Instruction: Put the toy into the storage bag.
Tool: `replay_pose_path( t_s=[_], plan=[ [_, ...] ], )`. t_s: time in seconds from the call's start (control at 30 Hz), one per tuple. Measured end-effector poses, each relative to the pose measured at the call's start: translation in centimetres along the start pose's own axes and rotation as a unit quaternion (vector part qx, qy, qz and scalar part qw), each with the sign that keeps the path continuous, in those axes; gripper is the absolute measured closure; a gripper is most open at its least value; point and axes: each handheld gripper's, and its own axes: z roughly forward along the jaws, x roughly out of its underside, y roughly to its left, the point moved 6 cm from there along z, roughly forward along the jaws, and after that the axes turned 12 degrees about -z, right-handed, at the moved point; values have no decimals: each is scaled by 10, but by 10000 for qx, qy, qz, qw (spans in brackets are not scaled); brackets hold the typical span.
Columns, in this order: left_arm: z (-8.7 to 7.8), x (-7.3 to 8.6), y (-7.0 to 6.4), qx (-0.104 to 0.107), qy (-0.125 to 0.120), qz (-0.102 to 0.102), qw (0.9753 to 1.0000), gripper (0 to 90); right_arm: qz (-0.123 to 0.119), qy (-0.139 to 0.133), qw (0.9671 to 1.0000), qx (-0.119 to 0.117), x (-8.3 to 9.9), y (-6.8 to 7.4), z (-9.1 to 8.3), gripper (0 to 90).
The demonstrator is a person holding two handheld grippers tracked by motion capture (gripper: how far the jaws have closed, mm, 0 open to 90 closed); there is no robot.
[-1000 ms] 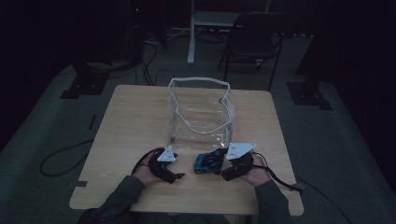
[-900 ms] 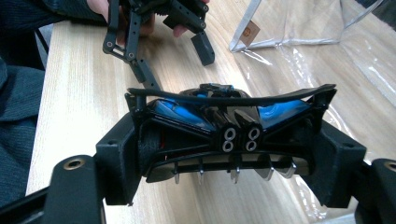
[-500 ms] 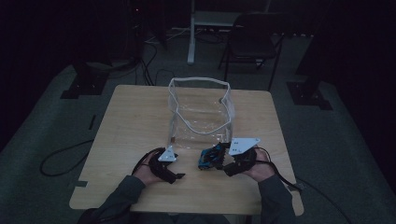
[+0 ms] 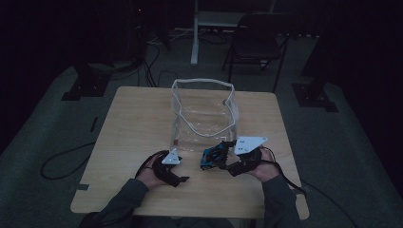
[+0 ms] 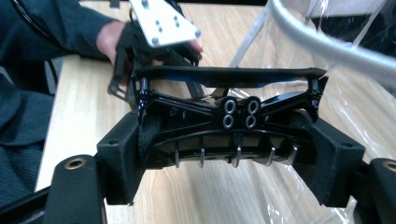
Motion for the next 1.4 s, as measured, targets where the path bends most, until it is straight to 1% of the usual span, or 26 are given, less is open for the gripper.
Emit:
replay_pose_path(
  t_s=[0.17, 0.3, 0.4, 0.77, 1.0, 1.13, 1.4],
  plan=[
    [0, 0, 0, -7, 27, 0, 10000, 139, -59, -157, 9999, 20, -10, -6, -10, 256],
    [1, 0, 1, -6, 44, -1, 10000, 139, -76, -342, 9994, 8, -19, -11, -18, 256],
    [1, 0, 1, -7, 60, -5, 10000, 139, -98, -414, 9991, 18, -23, -14, -22, 256],
    [1, 0, 1, -3, 62, -17, 10000, 145, -176, -566, 9982, 65, -35, -20, -30, 256],
    [1, 0, 1, 2, 86, -2, 10000, 145, -189, -802, 9966, 40, -44, -25, -38, 256],
    [1, 0, 1, -1, 98, 2, 10000, 145, -221, -866, 9960, 56, -49, -28, -43, 256],
    [2, 0, 0, 11, 98, -22, 9999, 145, -230, -967, 9950, 72, -57, -37, -51, 256]
  ],
)
